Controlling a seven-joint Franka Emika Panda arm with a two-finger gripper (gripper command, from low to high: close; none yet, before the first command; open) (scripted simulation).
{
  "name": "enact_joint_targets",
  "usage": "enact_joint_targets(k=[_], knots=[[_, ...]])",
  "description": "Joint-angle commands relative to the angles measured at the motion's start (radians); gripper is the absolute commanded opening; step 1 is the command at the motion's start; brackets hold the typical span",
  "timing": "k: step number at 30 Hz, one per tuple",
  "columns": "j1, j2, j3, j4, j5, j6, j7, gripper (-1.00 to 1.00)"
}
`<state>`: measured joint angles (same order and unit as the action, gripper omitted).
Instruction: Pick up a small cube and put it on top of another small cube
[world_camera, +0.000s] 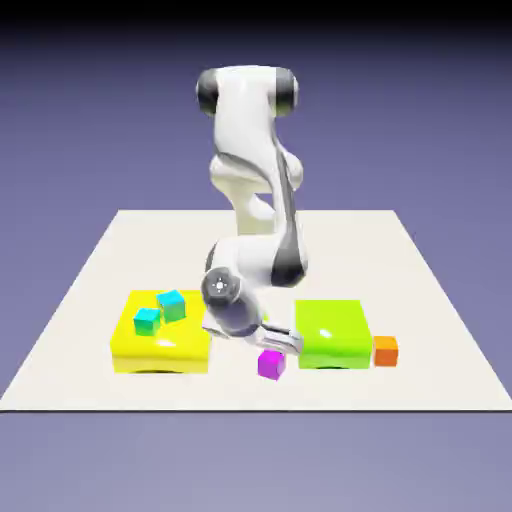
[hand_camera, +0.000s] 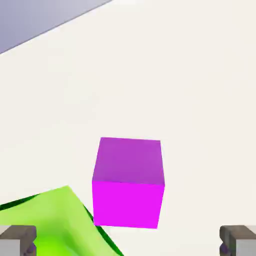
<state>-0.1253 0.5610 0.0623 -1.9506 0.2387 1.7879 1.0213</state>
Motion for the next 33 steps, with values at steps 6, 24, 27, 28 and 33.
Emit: enact_joint_targets(k=[6, 24, 27, 28, 33], knots=[[0.012, 0.094, 0.013, -0.07, 0.03, 0.107, -0.01, -1.0], [0.152, -0.159, -0.485, -0.011, -0.173, -0.263, -0.36, -1.0], [0.187, -0.204, -0.594, -0.02, -0.213, -0.311, -0.443, -1.0], [0.199, -0.219, -0.63, -0.024, -0.227, -0.327, -0.471, -1.0], [0.204, -0.225, -0.635, -0.133, -0.227, -0.224, -0.472, -1.0]])
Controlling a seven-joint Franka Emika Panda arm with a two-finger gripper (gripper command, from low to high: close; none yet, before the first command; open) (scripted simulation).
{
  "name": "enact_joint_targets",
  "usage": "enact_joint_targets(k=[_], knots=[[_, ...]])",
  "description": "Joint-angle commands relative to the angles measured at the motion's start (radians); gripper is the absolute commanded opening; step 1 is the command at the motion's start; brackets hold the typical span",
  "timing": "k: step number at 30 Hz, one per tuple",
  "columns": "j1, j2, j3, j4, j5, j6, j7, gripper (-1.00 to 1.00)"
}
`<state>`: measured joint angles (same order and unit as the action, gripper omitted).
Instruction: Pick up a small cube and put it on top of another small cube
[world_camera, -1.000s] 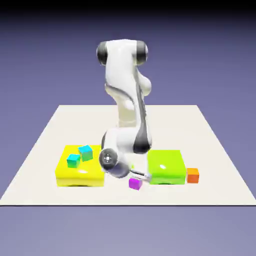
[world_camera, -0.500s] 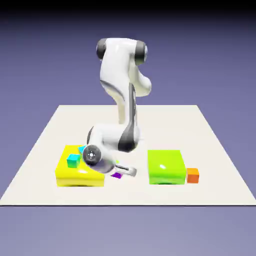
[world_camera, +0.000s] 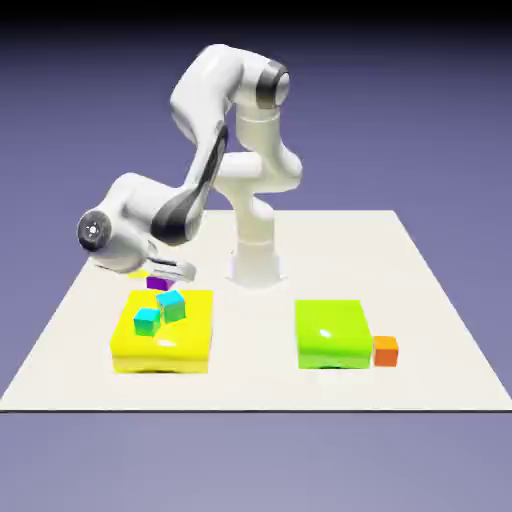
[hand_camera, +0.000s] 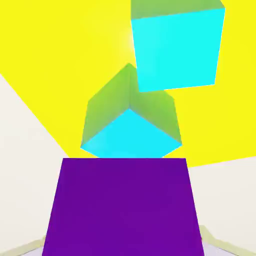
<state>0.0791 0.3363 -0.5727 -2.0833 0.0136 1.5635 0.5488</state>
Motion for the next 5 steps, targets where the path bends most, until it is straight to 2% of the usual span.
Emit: enact_joint_targets(k=[1, 2, 3, 5], knots=[[0.001, -0.001, 0.001, -0.036, -0.001, 0.036, 0.001, -1.0], [0.002, -0.002, 0.001, -0.062, -0.001, 0.061, 0.002, -1.0], [0.002, -0.002, 0.001, -0.062, -0.001, 0.061, 0.002, 1.0], [0.001, -0.001, 0.001, -0.026, -0.002, 0.025, 0.001, 1.0]])
